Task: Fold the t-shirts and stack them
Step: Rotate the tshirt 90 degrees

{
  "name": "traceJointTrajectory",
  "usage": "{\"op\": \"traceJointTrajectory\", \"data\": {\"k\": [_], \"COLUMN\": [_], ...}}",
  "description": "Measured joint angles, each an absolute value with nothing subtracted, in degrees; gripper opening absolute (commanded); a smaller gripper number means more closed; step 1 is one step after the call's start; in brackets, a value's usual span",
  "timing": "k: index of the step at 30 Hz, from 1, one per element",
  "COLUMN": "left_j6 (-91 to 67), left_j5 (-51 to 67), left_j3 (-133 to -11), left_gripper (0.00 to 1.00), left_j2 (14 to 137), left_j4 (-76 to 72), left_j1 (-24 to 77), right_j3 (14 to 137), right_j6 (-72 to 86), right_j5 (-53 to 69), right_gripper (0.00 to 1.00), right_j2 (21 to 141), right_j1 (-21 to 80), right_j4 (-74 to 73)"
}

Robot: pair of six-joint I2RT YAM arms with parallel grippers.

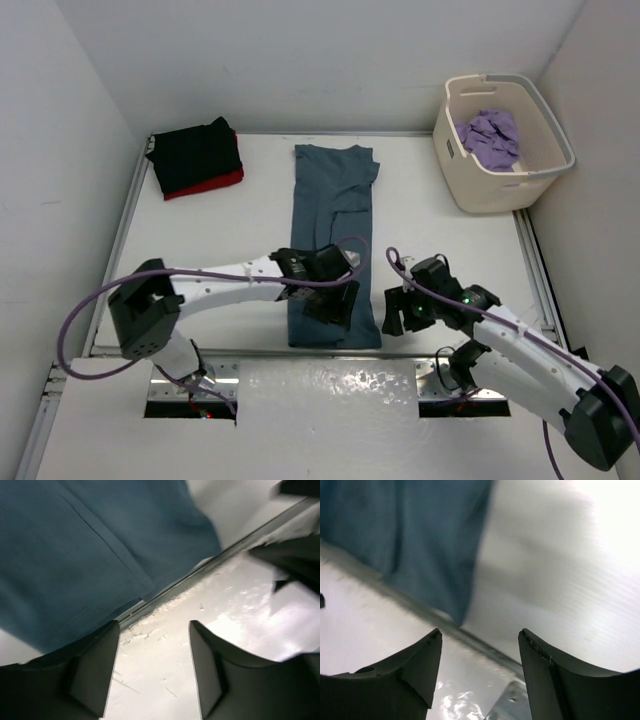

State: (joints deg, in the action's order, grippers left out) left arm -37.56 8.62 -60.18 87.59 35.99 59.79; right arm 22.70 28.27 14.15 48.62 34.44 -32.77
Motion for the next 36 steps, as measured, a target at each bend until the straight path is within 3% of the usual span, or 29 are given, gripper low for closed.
{"op": "traceJointTrajectory", "data": {"k": [9, 30, 36], "left_j6": [-37.50, -36.34, -36.29], "left_j5": [8.82, 10.15, 9.85], "left_j3": [-60.90, -67.88, -69.19], "left_gripper": [0.43, 0.34, 0.16], "left_j2": [98.10, 106.67, 108.03], "left_j4": [35.86, 39.03, 40.51], "left_j1": [62.63, 62.94, 63.33], "right_j3": [23.83, 23.64, 22.96], "right_j6": [30.89, 31.05, 31.03], "right_j5": [-2.98, -7.49, -7.53], "right_gripper": [0.63, 0.63, 0.64], "right_j2": [44.07, 42.54, 41.98], "right_j1": [33.47, 33.34, 33.12], "right_j4": [-38.70, -40.84, -40.82]}}
